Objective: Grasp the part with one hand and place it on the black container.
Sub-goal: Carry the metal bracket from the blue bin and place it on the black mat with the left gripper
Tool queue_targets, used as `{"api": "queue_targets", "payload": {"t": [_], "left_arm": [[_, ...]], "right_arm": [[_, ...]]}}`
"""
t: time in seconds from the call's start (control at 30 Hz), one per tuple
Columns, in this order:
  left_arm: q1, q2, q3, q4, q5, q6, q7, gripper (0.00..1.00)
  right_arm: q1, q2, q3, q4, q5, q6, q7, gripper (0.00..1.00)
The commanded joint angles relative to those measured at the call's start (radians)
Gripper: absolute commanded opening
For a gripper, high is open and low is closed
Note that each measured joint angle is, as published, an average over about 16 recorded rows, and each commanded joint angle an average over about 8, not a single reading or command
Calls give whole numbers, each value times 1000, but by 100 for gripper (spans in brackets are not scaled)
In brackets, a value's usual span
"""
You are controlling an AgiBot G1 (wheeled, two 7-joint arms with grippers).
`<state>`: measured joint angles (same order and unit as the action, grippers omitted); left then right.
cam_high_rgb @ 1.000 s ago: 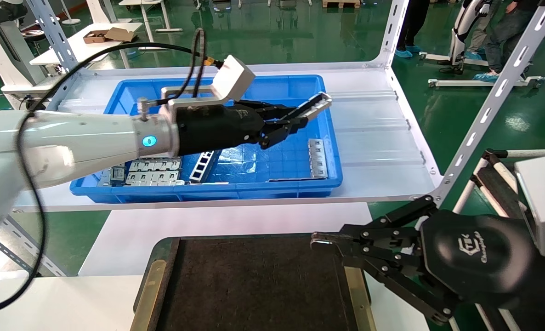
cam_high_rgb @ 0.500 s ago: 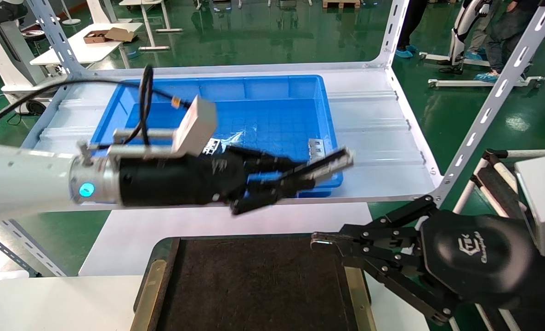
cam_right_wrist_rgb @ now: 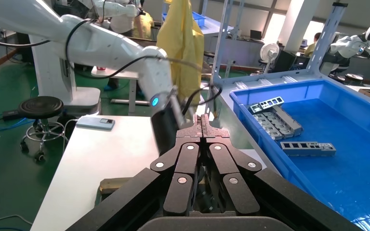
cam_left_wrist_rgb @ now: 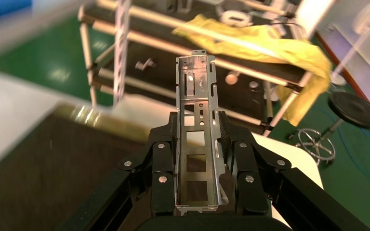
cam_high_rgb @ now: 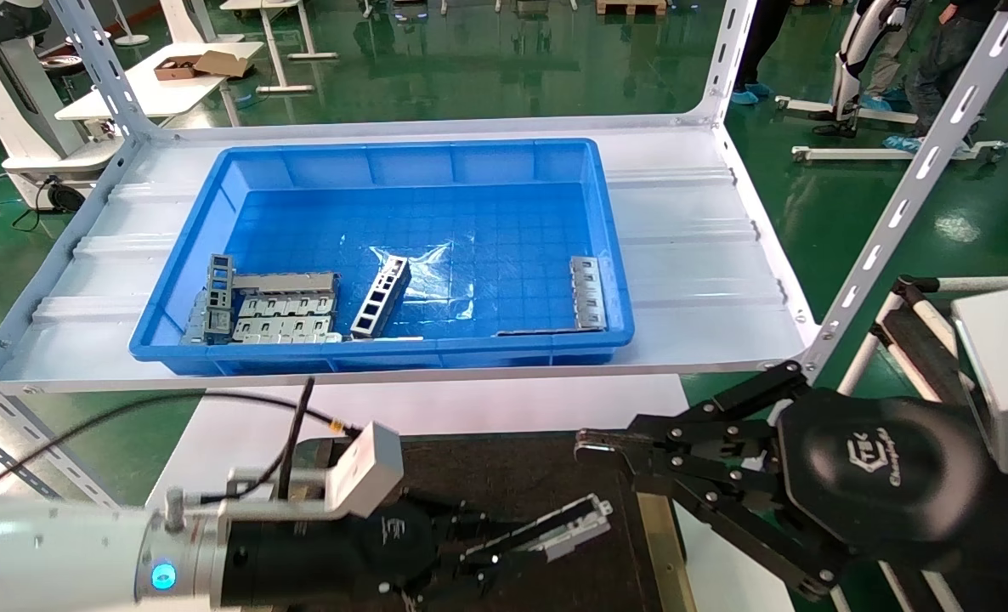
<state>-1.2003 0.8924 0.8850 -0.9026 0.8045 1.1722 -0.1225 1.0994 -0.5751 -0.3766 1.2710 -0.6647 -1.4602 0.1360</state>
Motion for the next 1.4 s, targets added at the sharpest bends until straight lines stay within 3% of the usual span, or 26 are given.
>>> {"api": "queue_targets", "payload": {"t": [0.03,0.33,0.6,1.0,1.4], "left_arm": [[59,-25,4,-55,-3,-54,-26,0],[253,-46,18,-219,7,-434,-157,0],[333,-2,63,-281,28,-724,-299,0],[339,107,169,-256,20,-1072,-480,0],[278,203,296,-168,-65,-1258,-567,0]], "right_arm": [[0,0,0,0,0,0,0,0],[0,0,0,0,0,0,0,0],[0,0,0,0,0,0,0,0],[0,0,0,0,0,0,0,0],[0,0,0,0,0,0,0,0]]}}
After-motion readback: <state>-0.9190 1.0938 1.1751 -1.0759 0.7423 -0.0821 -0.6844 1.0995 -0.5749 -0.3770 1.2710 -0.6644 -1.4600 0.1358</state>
